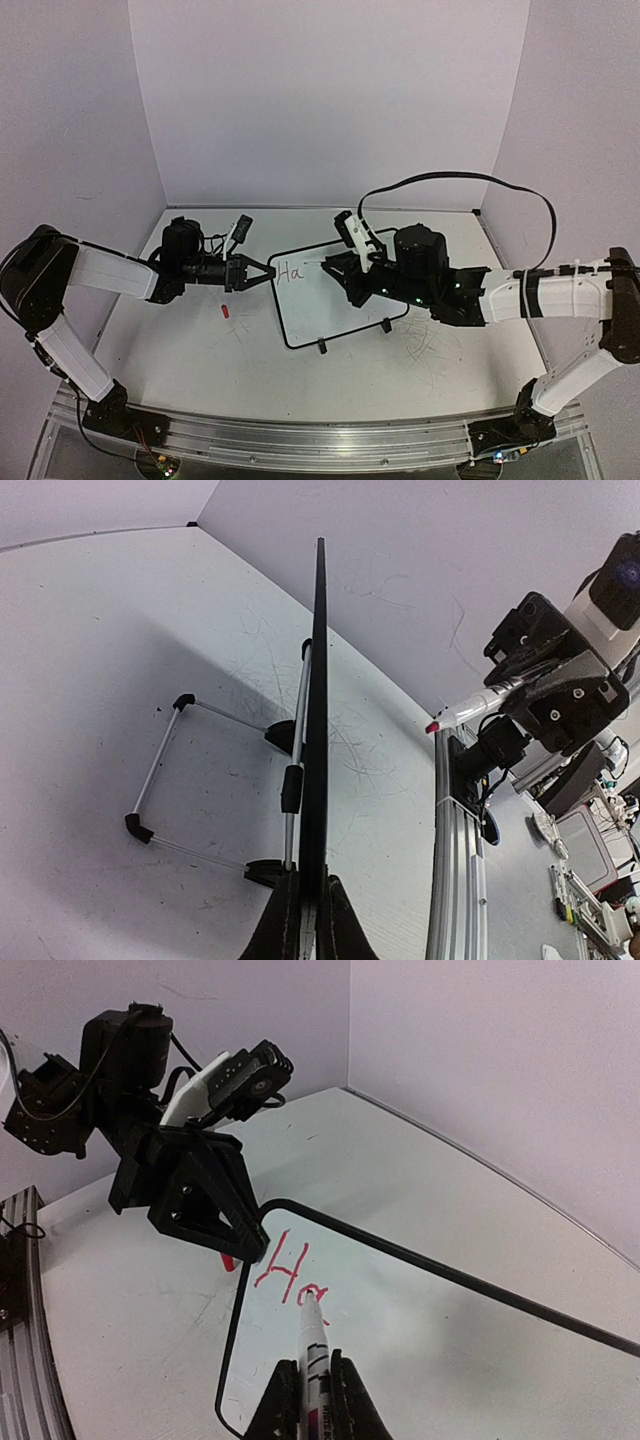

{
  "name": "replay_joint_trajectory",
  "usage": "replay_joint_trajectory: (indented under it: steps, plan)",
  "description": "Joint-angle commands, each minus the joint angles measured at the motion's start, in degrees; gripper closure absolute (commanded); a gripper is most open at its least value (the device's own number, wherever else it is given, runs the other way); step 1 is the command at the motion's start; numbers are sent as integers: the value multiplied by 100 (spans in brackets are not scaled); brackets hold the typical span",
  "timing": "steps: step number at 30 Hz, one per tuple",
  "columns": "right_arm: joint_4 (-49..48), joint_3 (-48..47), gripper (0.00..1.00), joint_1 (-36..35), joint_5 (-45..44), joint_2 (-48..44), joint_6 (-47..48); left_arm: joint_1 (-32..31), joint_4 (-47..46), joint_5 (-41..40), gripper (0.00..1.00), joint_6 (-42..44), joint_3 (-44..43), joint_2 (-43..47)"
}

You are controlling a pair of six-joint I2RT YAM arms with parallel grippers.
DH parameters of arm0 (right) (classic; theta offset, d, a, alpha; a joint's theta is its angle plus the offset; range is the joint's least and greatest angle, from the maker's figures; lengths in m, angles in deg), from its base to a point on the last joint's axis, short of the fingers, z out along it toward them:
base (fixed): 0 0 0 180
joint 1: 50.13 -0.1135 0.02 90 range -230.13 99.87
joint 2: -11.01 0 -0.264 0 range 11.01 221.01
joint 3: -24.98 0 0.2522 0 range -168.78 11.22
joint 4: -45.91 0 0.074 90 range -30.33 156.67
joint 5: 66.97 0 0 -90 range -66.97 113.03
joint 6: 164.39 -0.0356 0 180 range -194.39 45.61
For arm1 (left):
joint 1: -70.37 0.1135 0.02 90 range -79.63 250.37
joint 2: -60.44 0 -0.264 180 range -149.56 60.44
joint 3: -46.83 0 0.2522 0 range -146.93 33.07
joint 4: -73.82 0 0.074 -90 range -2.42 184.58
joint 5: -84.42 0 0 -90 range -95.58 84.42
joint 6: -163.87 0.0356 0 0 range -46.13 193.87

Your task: Write a sentence on the whiteboard

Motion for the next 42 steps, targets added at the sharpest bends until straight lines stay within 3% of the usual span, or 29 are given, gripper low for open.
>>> replay_joint_trajectory:
  steps: [1,15,36,42]
  plan:
    - [81,-539,100,5,254,365,130,-5,-126,188,100,48,-30,148]
    - [163,-347,100,9,-612,400,42,-3,-82,153,100,75,-6,150]
    - [125,-662,100,-46,-318,688,250,-3,-49,165,100,101,-29,123]
    - [127,-739,100,-46,-577,783,157,-3,-46,169,100,110,-21,119]
